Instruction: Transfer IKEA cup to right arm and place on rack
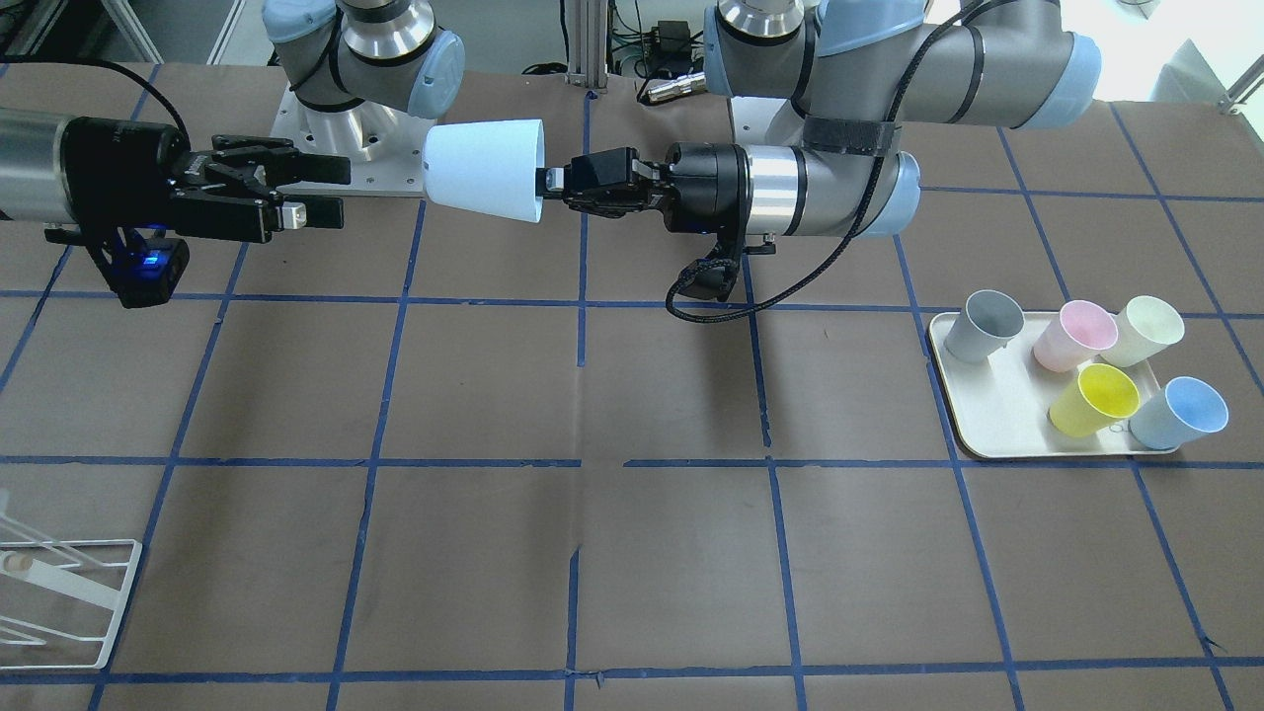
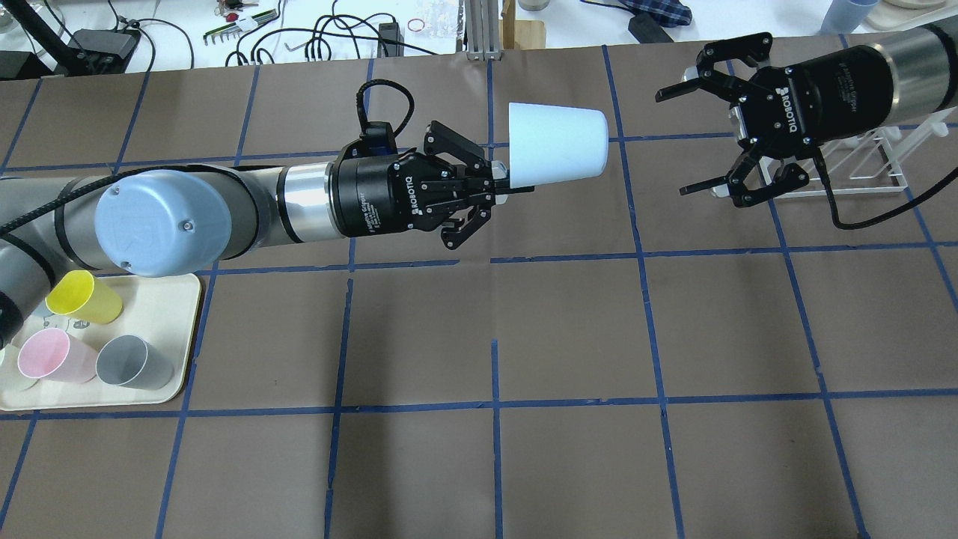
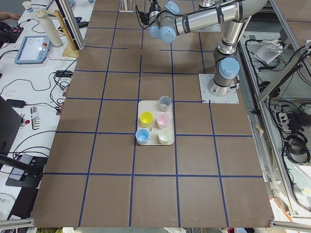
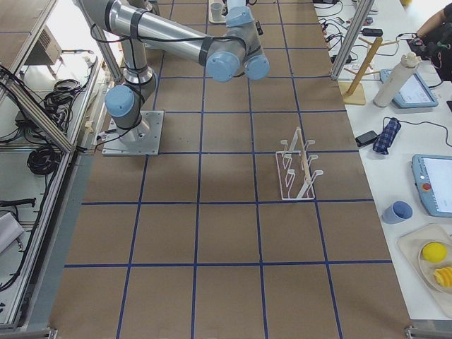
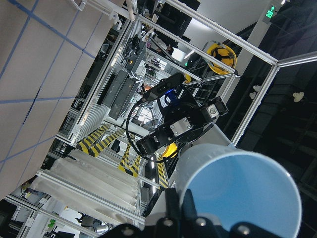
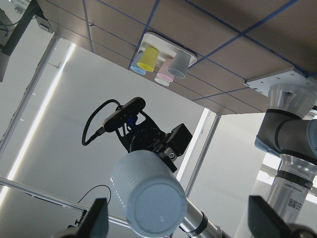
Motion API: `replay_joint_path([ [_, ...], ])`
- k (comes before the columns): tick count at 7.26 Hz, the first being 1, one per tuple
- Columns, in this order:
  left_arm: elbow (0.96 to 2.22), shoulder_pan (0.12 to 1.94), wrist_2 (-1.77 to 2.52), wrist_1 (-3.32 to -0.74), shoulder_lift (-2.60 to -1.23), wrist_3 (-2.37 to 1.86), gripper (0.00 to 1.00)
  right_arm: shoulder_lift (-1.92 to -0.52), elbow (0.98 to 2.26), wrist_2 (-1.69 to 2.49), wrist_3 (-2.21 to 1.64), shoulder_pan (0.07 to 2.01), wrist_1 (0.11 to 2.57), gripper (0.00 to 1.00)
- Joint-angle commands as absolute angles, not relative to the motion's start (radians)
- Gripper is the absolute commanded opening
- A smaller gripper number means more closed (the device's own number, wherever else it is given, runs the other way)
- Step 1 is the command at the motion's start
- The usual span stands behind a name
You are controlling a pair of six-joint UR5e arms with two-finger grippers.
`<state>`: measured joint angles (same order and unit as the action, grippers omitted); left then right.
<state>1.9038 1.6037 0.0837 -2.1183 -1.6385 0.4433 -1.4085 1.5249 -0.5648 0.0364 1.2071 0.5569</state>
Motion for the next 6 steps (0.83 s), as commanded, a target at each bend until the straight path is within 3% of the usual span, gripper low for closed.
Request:
replay_joint_path([
  [1, 1.908, 1.611, 0.084, -2.118, -1.641, 0.445, 0.00, -1.411, 1.523, -0.531, -0.018, 1.245, 0.558, 1.00],
  [6, 1.911, 1.612, 0.086, -2.118, -1.640, 0.446, 0.00, -1.417, 1.523, -0.465, -0.075, 1.308, 0.560, 1.00],
])
